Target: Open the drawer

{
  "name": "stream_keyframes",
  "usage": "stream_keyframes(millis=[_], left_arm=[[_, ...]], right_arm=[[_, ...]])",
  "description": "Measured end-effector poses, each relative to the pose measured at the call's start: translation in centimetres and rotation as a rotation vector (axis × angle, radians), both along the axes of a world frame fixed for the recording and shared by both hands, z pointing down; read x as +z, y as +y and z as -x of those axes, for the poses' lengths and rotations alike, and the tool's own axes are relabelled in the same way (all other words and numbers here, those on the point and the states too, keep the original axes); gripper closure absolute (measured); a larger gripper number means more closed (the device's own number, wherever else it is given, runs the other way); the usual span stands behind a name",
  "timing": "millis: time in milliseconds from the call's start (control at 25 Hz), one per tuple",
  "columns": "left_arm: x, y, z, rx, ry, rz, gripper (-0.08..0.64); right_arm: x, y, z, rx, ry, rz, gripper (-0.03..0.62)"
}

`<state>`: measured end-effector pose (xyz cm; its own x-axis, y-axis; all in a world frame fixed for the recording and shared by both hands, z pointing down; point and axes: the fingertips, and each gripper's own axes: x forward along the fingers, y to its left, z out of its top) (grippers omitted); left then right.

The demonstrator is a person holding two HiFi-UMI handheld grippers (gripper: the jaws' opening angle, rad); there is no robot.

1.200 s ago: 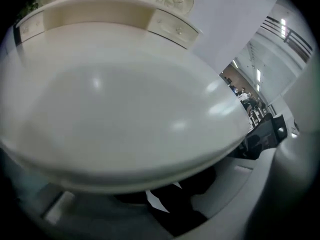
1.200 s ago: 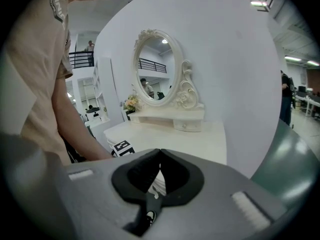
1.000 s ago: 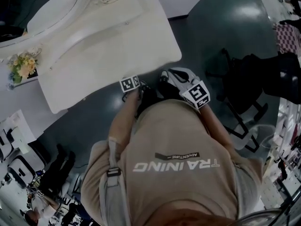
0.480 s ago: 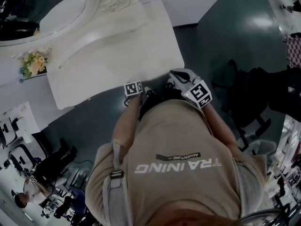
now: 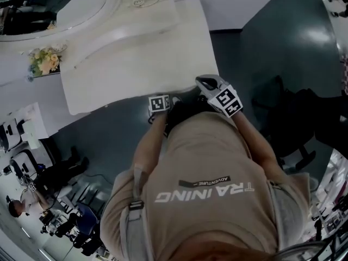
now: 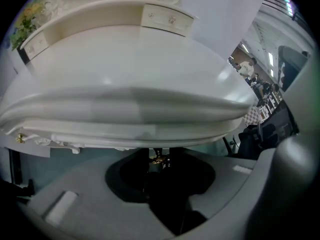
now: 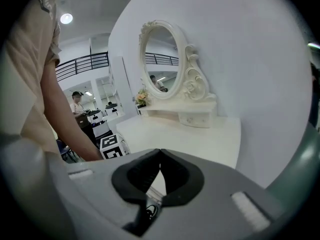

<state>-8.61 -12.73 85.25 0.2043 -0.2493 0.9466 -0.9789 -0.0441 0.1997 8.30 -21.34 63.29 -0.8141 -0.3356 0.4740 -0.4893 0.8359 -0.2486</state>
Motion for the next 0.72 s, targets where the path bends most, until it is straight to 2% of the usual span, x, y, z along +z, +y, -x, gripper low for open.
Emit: stream_keyframes(millis=[280, 560, 720], left_arm=[[0.3, 2.7, -0.9, 0.005, 0.002, 0.025, 0.431], [1.0, 4.2, -0.1, 0.047, 0.016, 0.029, 0.431], [0.8, 5.3, -0.5, 0.083, 0.043, 0.011, 0.430]], right_arm=[[0.8, 0.6, 2.2, -0.055, -0.031, 0.035, 0.589], [2.0, 2.4, 3.9, -0.033, -0.022, 0.062, 0.589], [1.6, 4.2, 4.4, -0.002, 0.023, 0.062, 0.589]])
